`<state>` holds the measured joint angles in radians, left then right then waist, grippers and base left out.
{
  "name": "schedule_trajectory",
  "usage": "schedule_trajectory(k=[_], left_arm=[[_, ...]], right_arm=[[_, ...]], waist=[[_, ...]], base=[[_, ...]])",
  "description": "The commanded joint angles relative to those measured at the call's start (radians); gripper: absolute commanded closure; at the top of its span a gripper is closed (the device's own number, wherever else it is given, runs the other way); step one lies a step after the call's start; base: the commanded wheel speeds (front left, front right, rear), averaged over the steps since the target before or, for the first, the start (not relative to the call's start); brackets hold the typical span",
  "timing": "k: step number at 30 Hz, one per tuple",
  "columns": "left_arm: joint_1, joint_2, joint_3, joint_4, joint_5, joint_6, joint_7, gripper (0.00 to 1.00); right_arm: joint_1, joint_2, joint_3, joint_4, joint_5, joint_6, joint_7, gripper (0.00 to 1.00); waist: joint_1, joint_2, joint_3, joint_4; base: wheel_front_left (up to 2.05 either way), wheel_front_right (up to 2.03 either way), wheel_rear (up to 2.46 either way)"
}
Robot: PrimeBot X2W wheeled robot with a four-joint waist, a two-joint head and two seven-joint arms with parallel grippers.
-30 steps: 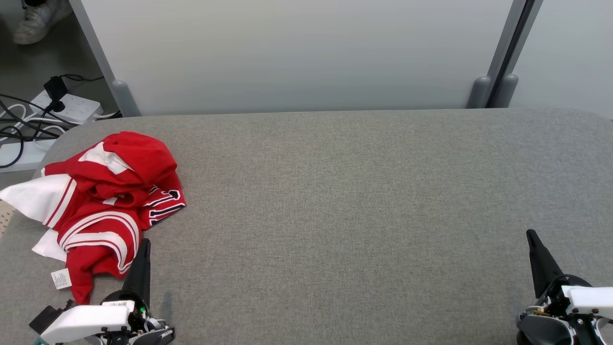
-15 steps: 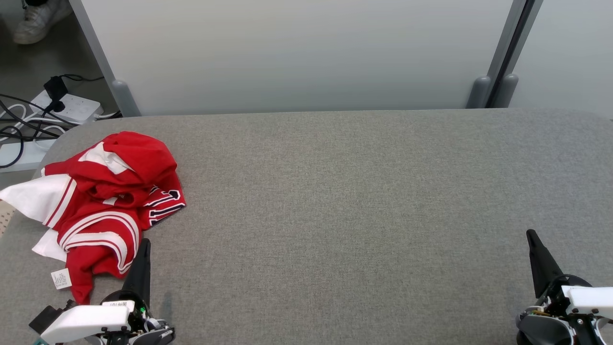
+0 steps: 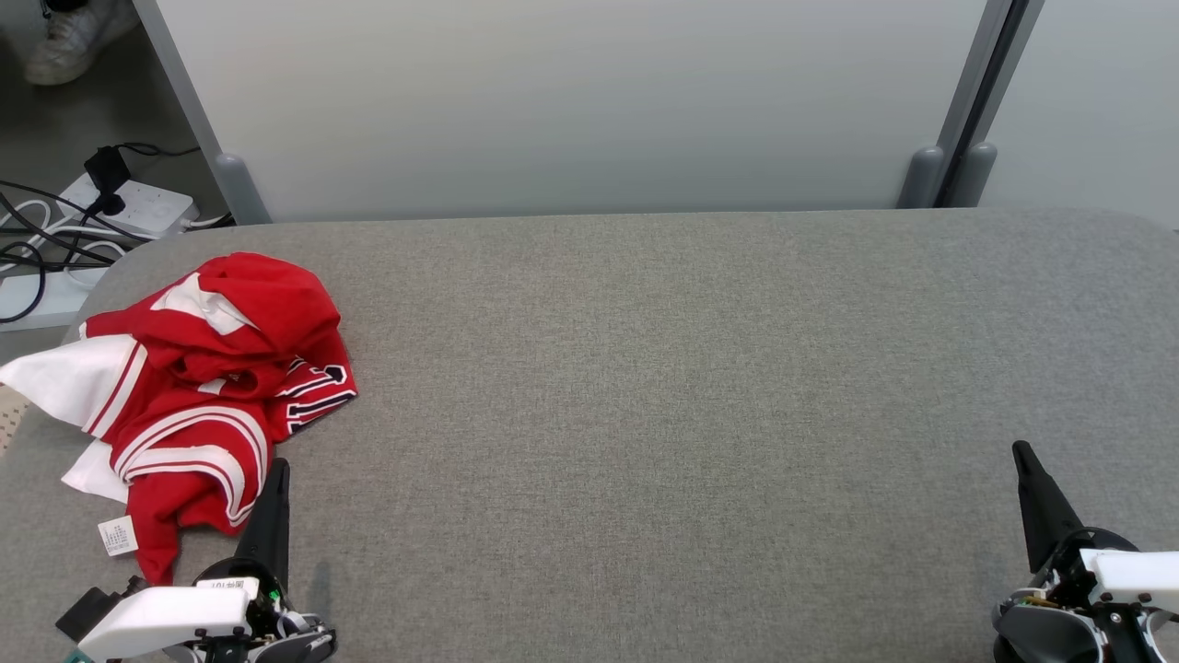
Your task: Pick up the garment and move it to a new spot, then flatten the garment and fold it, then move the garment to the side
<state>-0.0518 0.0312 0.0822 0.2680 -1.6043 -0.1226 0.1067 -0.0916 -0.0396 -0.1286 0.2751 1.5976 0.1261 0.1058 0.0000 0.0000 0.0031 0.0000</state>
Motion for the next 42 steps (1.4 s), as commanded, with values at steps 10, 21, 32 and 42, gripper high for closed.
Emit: schedule_trajectory(k=[10, 21, 32, 42], left_arm=[[-0.056, 0.019, 0.031, -0.023, -0.005, -0.008, 0.006, 1.0], [-0.056, 0.019, 0.031, -0.023, -0.005, -0.008, 0.006, 1.0], [-0.056, 0.019, 0.031, -0.023, -0.005, -0.008, 0.006, 1.0], [0.027, -0.017, -0.006, 0.055, 0.007, 0.001, -0.008, 0.0]], right_arm=[[-0.016, -0.011, 0.015, -0.03, 0.011, 0.005, 0.007, 1.0], [-0.016, -0.011, 0.015, -0.03, 0.011, 0.005, 0.007, 1.0], [-0.016, -0.011, 0.015, -0.03, 0.011, 0.005, 0.007, 1.0], [0.015, 0.014, 0.011, 0.048, -0.006, -0.001, -0.004, 0.0]], waist=[[0.0, 0.0, 0.0, 0.0], [0.0, 0.0, 0.0, 0.0], [0.0, 0.0, 0.0, 0.0], [0.0003, 0.0, 0.004, 0.0]], base=[[0.0, 0.0, 0.0], [0.0, 0.0, 0.0], [0.0, 0.0, 0.0], [0.0, 0.0, 0.0]])
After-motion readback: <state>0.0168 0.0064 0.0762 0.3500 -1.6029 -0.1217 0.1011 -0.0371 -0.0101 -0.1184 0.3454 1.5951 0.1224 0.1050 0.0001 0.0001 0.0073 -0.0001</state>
